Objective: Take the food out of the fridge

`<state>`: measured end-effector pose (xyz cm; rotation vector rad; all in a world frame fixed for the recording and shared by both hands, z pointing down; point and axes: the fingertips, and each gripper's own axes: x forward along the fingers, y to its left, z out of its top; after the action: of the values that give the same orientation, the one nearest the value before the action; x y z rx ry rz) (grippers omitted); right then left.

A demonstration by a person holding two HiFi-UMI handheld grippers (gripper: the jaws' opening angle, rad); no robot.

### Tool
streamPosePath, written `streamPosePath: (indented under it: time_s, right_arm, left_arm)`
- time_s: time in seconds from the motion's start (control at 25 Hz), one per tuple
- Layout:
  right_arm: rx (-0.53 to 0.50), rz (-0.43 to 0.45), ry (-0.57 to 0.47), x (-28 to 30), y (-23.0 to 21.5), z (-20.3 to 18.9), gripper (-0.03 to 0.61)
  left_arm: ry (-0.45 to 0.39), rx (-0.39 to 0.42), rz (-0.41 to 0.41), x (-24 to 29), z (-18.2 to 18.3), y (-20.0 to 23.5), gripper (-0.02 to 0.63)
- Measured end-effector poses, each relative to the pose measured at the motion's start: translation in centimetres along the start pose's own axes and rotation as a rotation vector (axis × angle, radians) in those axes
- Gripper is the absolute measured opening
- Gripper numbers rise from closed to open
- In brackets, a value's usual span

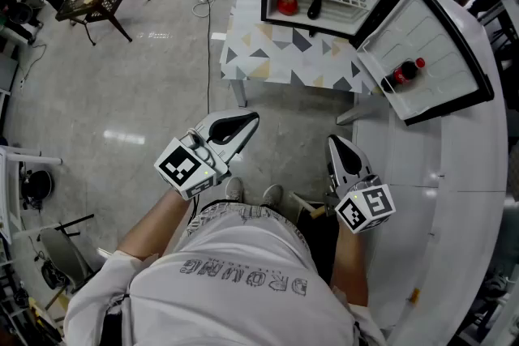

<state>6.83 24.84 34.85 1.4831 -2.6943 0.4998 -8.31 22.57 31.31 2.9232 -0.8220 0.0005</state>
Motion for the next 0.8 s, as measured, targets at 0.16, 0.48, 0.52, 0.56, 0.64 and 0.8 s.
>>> streamPosePath:
  time_s: [0.16, 0.48, 0.52, 0.56, 0.64, 0.8]
  right_arm:
    - [-0.008, 0.004, 0.007, 0.4, -0.1, 0.0, -0.008]
    - [-0.018, -0.011, 0.010, 0.5, -0.8, 0.1, -0.008]
    - [-0.022, -0.015, 0.010, 0.5, -0.9, 0.1, -0.008]
    - [-0.023, -0.016, 0.010, 0.5, -1.0, 0.2, -0.008]
    - [-0.020, -0.015, 0.008, 0.3, -1.1, 0.3, -0.008]
    - [-0.010, -0.009, 0.006, -0.2, -1.4, 0.2, -0.008]
  left_arm:
    - [0.007, 0.007, 0.000, 0.3, -0.2, 0.2, 0.008]
    - [0.009, 0.003, 0.007, 0.8, -0.5, 0.2, 0.008]
    - [0.011, 0.004, 0.008, 0.9, -0.5, 0.1, 0.008]
    - [0.011, 0.005, 0.008, 0.9, -0.5, 0.0, 0.008]
    - [0.014, 0.005, 0.009, 1.1, -0.4, -0.3, 0.008]
    - [0.024, 0.006, 0.018, 1.3, -0.8, -0.7, 0.008]
